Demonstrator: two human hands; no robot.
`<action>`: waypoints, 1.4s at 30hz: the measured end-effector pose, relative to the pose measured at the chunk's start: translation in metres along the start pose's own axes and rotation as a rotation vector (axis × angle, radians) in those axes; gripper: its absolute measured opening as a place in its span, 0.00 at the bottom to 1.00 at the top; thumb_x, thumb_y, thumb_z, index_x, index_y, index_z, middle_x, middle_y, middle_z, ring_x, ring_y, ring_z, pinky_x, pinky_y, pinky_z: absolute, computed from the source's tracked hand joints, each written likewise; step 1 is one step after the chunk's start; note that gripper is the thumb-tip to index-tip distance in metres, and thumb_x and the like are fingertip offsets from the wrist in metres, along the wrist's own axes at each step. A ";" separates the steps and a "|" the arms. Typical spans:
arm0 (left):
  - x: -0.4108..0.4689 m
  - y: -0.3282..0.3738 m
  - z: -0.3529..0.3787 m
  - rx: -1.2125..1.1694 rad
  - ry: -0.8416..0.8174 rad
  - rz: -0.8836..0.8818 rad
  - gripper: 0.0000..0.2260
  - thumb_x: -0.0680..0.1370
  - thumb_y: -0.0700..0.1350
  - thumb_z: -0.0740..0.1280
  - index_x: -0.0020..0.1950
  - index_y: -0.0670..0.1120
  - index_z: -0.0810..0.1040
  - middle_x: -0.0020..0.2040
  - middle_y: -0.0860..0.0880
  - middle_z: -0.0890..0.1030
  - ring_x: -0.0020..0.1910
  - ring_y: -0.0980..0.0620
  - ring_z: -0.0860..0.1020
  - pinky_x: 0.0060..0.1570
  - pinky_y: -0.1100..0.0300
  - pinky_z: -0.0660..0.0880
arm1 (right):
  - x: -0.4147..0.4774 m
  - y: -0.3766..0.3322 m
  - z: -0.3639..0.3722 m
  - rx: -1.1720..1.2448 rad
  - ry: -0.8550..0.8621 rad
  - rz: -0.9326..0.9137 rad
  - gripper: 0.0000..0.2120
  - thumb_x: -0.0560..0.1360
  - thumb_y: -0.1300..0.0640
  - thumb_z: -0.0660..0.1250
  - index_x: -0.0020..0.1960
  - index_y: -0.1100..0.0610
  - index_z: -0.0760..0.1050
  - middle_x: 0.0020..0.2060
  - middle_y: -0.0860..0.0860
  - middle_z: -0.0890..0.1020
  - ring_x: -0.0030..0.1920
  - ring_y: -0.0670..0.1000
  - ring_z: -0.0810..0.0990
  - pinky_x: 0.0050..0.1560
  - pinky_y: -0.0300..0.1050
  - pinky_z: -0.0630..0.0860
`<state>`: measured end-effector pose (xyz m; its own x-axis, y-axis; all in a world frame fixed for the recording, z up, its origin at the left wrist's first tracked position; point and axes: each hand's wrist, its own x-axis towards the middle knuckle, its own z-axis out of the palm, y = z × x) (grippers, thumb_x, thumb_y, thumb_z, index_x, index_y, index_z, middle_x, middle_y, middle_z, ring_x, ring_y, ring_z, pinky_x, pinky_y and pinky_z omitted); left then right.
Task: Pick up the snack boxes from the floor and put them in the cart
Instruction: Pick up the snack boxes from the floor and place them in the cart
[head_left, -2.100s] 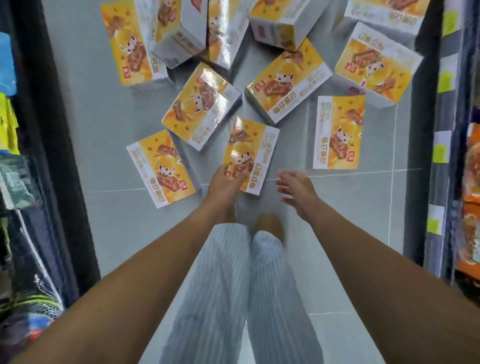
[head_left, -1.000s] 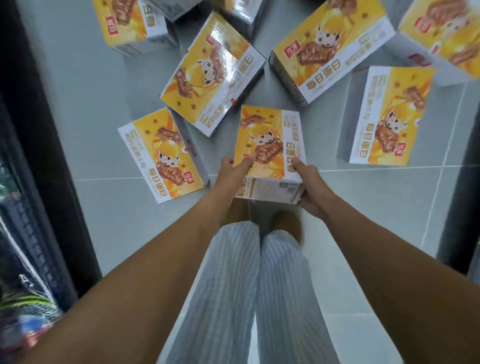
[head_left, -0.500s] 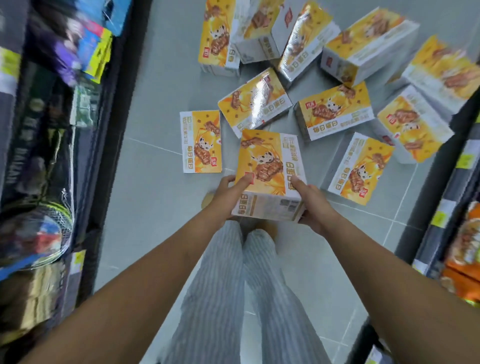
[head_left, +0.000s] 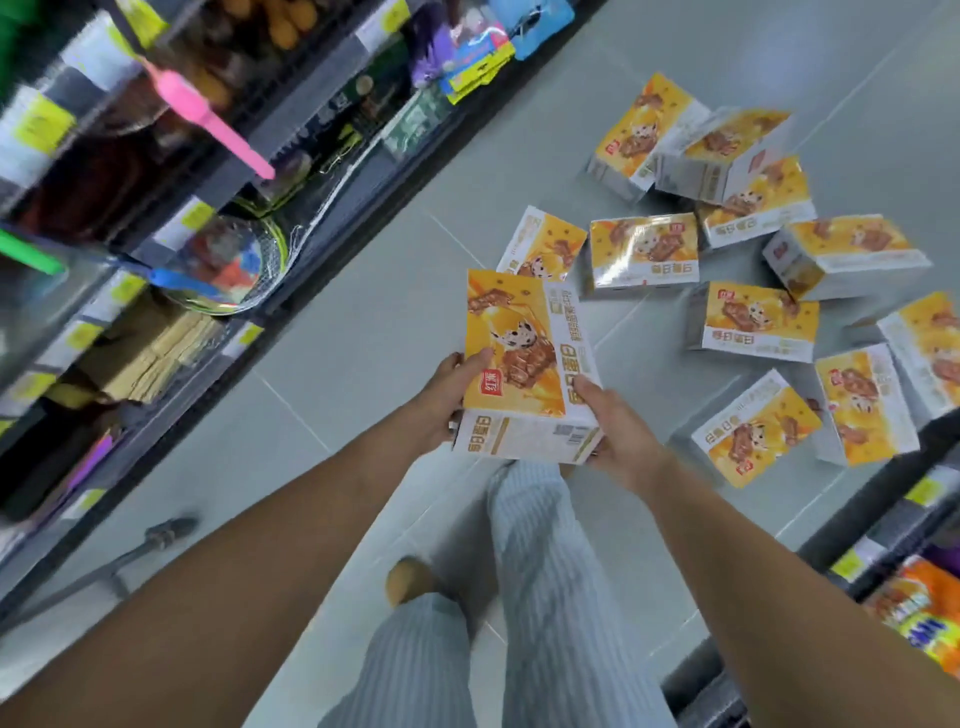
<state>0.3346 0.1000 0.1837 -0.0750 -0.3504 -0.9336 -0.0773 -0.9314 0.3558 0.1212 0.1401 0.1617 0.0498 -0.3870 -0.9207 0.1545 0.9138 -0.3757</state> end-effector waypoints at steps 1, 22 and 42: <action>-0.005 -0.002 -0.005 -0.015 -0.006 0.013 0.36 0.62 0.69 0.68 0.65 0.53 0.71 0.57 0.47 0.82 0.59 0.43 0.79 0.62 0.39 0.71 | -0.004 -0.001 0.005 -0.018 -0.016 -0.005 0.21 0.76 0.43 0.66 0.62 0.55 0.74 0.50 0.55 0.85 0.41 0.51 0.85 0.36 0.45 0.80; -0.341 -0.278 -0.322 -0.710 0.459 0.328 0.16 0.75 0.58 0.64 0.55 0.49 0.78 0.46 0.46 0.84 0.50 0.44 0.80 0.64 0.44 0.69 | -0.231 0.138 0.428 -0.672 -0.530 -0.009 0.16 0.79 0.41 0.58 0.48 0.50 0.78 0.37 0.49 0.86 0.35 0.48 0.85 0.41 0.46 0.80; -0.504 -0.486 -0.482 -1.101 0.748 0.406 0.10 0.77 0.56 0.63 0.46 0.50 0.79 0.37 0.50 0.85 0.42 0.46 0.81 0.54 0.51 0.75 | -0.338 0.326 0.678 -1.174 -0.779 -0.102 0.18 0.78 0.36 0.57 0.50 0.47 0.78 0.39 0.46 0.87 0.45 0.49 0.83 0.50 0.47 0.77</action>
<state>0.8894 0.6822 0.4610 0.6675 -0.2555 -0.6994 0.6613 -0.2285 0.7145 0.8236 0.4855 0.4220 0.6725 -0.0718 -0.7366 -0.6902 0.2984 -0.6592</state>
